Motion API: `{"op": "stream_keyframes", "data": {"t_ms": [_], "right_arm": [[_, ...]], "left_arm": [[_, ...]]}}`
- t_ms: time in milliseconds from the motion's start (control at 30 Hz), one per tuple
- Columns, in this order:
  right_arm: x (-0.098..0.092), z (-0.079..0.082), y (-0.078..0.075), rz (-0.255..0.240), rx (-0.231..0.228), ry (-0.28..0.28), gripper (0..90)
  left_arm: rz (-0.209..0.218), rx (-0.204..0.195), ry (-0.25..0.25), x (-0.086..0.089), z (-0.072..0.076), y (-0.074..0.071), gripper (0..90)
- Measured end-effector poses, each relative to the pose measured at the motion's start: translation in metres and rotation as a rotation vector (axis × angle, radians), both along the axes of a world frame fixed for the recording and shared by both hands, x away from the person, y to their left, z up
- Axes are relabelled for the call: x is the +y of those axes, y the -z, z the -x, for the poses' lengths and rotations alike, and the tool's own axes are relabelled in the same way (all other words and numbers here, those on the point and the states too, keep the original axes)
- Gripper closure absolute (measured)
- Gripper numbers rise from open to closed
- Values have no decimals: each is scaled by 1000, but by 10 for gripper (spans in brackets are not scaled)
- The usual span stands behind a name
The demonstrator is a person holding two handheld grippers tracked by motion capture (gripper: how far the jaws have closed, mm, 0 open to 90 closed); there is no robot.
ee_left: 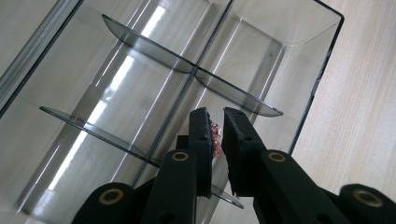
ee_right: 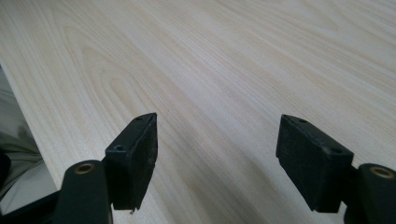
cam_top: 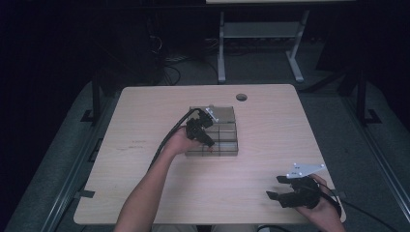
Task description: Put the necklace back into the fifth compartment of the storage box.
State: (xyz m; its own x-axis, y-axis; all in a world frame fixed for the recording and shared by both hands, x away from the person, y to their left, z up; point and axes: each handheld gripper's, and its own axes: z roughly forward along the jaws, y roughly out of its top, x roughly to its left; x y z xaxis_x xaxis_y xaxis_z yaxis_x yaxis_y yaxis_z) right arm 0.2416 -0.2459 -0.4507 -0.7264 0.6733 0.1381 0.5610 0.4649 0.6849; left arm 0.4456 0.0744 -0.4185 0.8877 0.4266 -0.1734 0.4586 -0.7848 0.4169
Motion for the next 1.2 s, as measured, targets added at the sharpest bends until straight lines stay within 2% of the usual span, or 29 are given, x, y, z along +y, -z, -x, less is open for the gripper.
{"op": "stream_keyframes", "data": {"t_ms": [133,300,333,433,467,500,633,700,933,967,1200], "right_arm": [[0,1,0,1,-3,0,293],[1,0,0,4,2,6,293],[1,0,0,5,2,5,293],[2,1,0,5,-3,5,293],[1,0,1,8,-1,1,293],[2,0,1,8,5,6,293],[3,0,2,10,5,4,293],[3,0,2,10,4,4,293],[4,0,2,11,2,3,291],[5,-1,3,17,7,3,291],[7,-2,3,18,13,8,291]], "left_arm": [[4,4,7,1,1,-3,803],[6,-11,11,3,5,-6,771],[23,-8,0,4,6,-7,769],[33,-13,-10,6,7,-8,769],[51,2,-23,9,7,-10,756],[54,-1,-27,10,7,-10,745],[48,-14,-24,12,9,-12,685],[47,-38,-20,13,12,-13,665],[59,-36,-27,18,15,-13,627],[58,-34,-34,19,15,-12,598],[68,-28,-36,25,17,-14,542]]}}
